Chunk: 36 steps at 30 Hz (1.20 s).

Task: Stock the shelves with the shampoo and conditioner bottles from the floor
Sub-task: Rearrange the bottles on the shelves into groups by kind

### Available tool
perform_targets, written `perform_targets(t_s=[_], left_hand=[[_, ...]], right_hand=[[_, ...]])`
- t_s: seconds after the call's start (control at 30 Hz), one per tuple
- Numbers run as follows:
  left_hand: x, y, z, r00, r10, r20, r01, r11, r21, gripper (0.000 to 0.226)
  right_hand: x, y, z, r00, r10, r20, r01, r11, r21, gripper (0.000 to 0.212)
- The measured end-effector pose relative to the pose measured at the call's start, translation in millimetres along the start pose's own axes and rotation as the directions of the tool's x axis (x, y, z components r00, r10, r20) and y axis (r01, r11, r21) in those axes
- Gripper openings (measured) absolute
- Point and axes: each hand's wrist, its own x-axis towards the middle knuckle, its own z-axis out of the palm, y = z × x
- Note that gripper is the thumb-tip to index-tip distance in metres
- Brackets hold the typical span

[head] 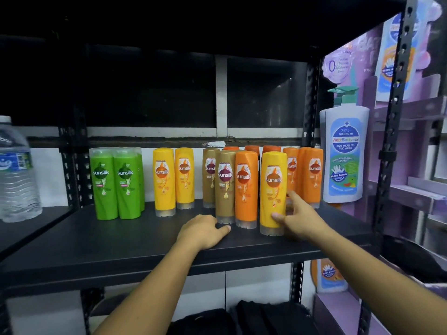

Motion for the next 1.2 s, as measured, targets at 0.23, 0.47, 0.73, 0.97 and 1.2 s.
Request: perform_targets(t_s=[0.23,0.47,0.73,0.97,1.2], left_hand=[[-5.8,-28.0,-16.7,0.986,0.140,0.085,-0.141,0.990,0.006,0.056],[-11.3,-109.5,-39.2,0.986,0.090,0.141,-0.095,0.995,0.029,0.062],[18.6,-142.5,-61.0,0.929,-0.208,-0.307,0.101,0.938,-0.331,0.053],[58.7,-139.6,-64.3,0.929,-0.214,-0.302,0.019,0.842,-0.538,0.070],[75.6,-146.8,-42.9,0.897,-0.186,-0.401,-0.093,0.807,-0.584,0.064]], right_hand=[[-15.4,-32.6,46.3,0.985,-0.146,0.093,0.146,0.989,0.002,0.065],[12.3,-74.2,126.2,0.968,-0.198,0.155,0.200,0.980,0.002,0.062],[71.1,-96.7,189.1,0.987,-0.117,0.108,0.120,0.993,-0.022,0.060],[110.2,-95.8,211.6,0.993,-0.094,0.075,0.094,0.996,0.002,0.054],[131.9,-87.0,226.4,0.991,-0.115,0.069,0.113,0.993,0.022,0.056]])
